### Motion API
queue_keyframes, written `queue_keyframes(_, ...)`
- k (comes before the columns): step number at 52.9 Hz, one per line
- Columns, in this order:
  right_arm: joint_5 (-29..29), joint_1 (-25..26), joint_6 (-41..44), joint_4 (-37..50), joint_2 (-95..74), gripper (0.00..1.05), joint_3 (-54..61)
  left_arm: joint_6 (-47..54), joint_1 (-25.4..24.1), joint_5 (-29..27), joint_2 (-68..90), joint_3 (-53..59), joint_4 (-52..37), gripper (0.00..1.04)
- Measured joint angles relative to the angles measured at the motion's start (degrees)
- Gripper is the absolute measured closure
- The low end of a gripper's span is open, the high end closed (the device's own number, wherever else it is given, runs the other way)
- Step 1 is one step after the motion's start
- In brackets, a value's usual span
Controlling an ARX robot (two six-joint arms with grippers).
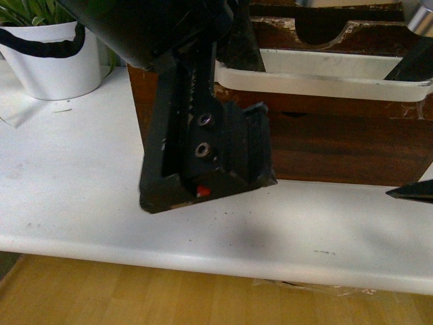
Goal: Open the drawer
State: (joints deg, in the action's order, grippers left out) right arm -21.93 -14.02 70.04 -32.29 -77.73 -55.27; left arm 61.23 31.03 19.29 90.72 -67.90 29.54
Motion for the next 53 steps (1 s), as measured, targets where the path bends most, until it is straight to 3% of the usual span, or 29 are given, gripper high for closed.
queue_keyframes(18,-1.14,-1.18,2.91,-3.8,6.99,0.09,4.76,1.6,1.49,2.25,-7.98,7.1,2.49,0.06)
queue_keyframes(26,-2.69,-1.36,1.16,-0.63,8.7,0.09,6.19,-0.55,1.49,2.25,-9.92,10.47,-3.5,0.06)
queue_keyframes(42,-13.4,4.85,-11.52,13.18,20.81,0.09,12.79,-19.47,-1.18,5.07,-21.62,20.9,-30.08,0.06)
queue_keyframes(53,-13.6,10.64,-26.21,27.32,31.39,0.09,22.97,-36.59,-2.95,-6.08,-29.88,33.33,-46.93,0.06)
